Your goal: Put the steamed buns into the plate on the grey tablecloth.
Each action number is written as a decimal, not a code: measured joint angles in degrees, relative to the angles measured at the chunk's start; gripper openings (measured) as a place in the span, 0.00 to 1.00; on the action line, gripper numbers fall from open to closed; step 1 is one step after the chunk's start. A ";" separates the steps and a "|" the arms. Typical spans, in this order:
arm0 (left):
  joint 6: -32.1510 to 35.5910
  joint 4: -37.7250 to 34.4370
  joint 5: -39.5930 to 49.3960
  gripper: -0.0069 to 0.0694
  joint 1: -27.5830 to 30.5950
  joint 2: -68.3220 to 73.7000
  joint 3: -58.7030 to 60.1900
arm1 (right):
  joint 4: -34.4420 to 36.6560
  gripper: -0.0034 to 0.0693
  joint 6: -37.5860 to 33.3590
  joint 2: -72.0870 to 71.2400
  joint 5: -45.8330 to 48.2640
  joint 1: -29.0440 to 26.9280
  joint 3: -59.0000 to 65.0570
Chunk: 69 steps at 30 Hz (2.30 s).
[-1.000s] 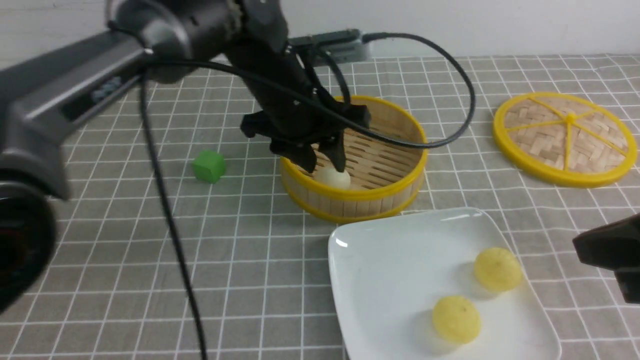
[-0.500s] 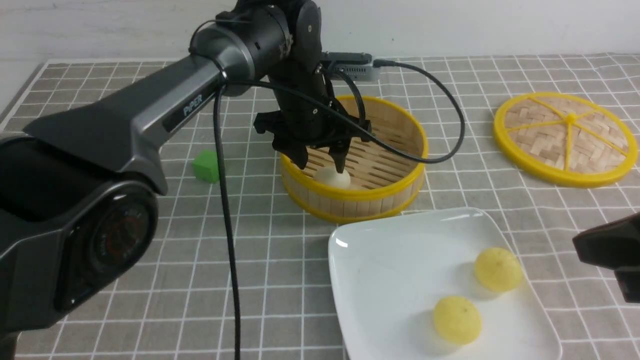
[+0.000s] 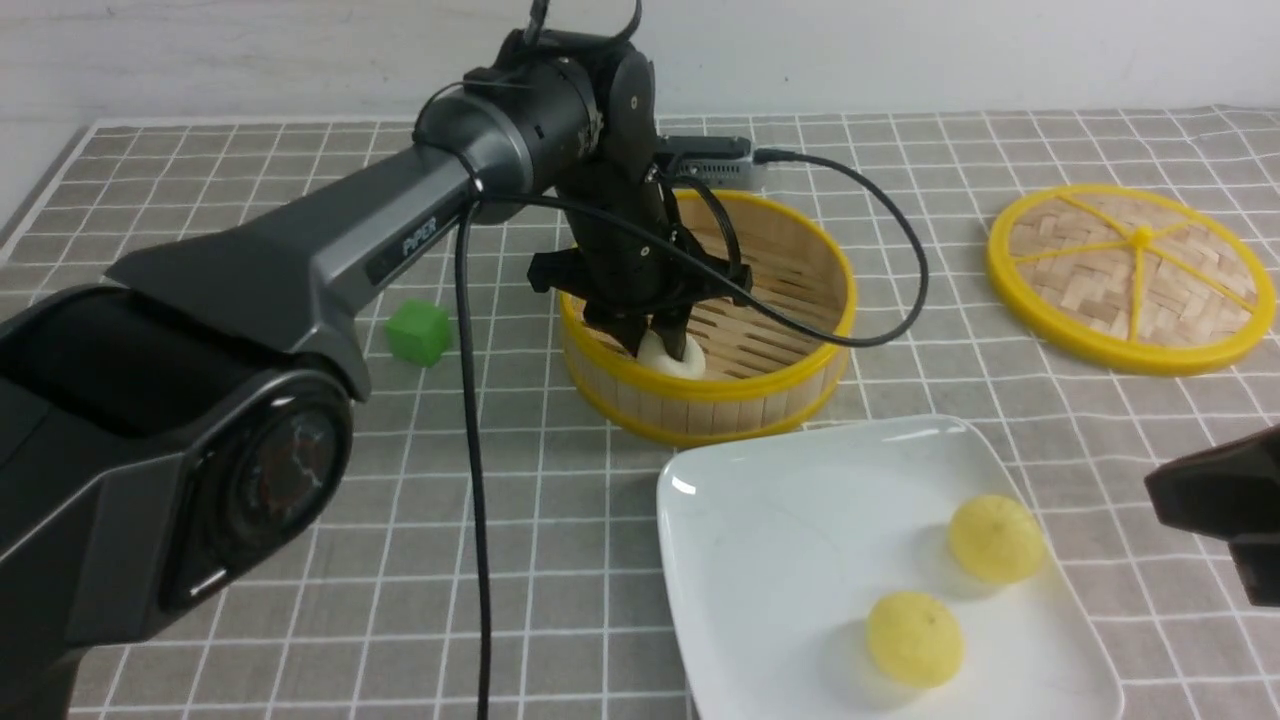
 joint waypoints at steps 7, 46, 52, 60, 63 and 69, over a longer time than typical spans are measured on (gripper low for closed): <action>0.00 0.52 4.23 0.13 0.00 -4.92 -1.83 | 0.00 0.11 0.00 0.00 0.12 0.00 0.00; -3.92 4.17 -3.31 0.48 -19.92 -14.30 19.67 | -6.95 0.15 12.45 -15.40 16.88 0.00 0.00; -3.92 4.85 -3.07 0.69 -19.92 -14.86 16.86 | -9.44 0.15 14.89 -21.09 20.81 0.00 0.00; -3.97 8.99 2.31 0.66 -19.92 -20.88 12.81 | -9.63 0.16 16.11 -25.90 22.51 0.00 0.91; -4.44 11.87 5.39 0.49 -19.94 -23.48 12.69 | -9.68 0.16 16.16 -26.83 22.27 0.00 3.44; -5.29 22.02 7.55 0.13 -19.88 -30.82 13.04 | -9.70 0.07 16.23 -30.10 15.23 0.00 11.33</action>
